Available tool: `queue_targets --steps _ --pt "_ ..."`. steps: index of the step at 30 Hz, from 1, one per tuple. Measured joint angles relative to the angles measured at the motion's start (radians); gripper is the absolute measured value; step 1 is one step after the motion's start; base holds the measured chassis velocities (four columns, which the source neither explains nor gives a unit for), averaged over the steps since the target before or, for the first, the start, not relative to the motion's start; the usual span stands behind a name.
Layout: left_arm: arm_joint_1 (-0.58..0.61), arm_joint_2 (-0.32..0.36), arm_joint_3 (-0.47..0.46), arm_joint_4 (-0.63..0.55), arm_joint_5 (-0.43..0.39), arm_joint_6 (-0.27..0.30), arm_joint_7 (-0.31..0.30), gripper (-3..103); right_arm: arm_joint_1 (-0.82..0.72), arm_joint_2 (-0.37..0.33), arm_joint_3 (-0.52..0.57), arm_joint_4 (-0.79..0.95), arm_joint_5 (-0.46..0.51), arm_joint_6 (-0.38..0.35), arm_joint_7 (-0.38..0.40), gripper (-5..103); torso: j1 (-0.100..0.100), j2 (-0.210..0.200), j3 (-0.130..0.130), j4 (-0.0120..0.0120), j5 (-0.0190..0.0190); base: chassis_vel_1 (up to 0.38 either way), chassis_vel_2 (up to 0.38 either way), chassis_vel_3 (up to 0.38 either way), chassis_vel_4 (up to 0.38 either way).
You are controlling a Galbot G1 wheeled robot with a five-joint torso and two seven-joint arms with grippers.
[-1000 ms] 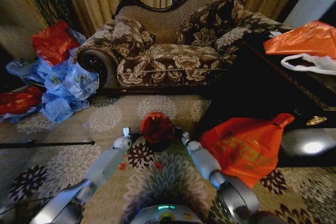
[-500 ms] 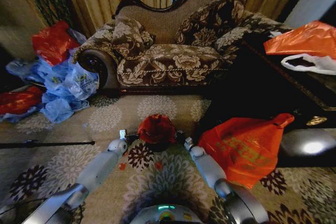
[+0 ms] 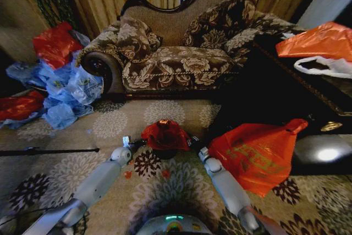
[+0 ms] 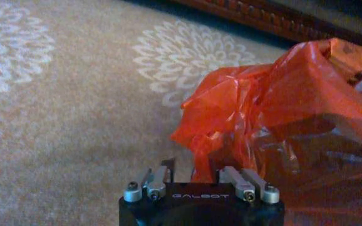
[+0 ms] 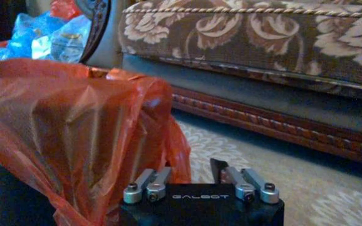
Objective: Place a garbage bag over the trash bin.
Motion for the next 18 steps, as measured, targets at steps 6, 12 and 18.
queue_targets --steps 6,12,18 --pt "0.024 0.004 -0.017 -0.022 0.008 0.001 -0.002 61 -0.026 0.002 0.007 0.002 0.137 0.09 -0.026 56 0.0 0.0 0.0 -0.0001 -0.0002 0.0 0.0 0.0 0.0" --pt "0.047 0.016 -0.033 -0.055 0.005 0.003 -0.012 83 -0.041 0.03 0.012 0.032 0.298 0.149 0.012 79 0.0 0.0 0.0 -0.0001 -0.0001 0.0 0.0 0.0 0.0" --pt "0.073 0.028 -0.046 -0.097 -0.009 0.009 -0.028 99 -0.063 0.044 0.007 0.121 0.413 0.065 0.102 98 0.0 0.0 0.0 -0.0001 -0.0002 0.0 0.0 0.0 0.0"
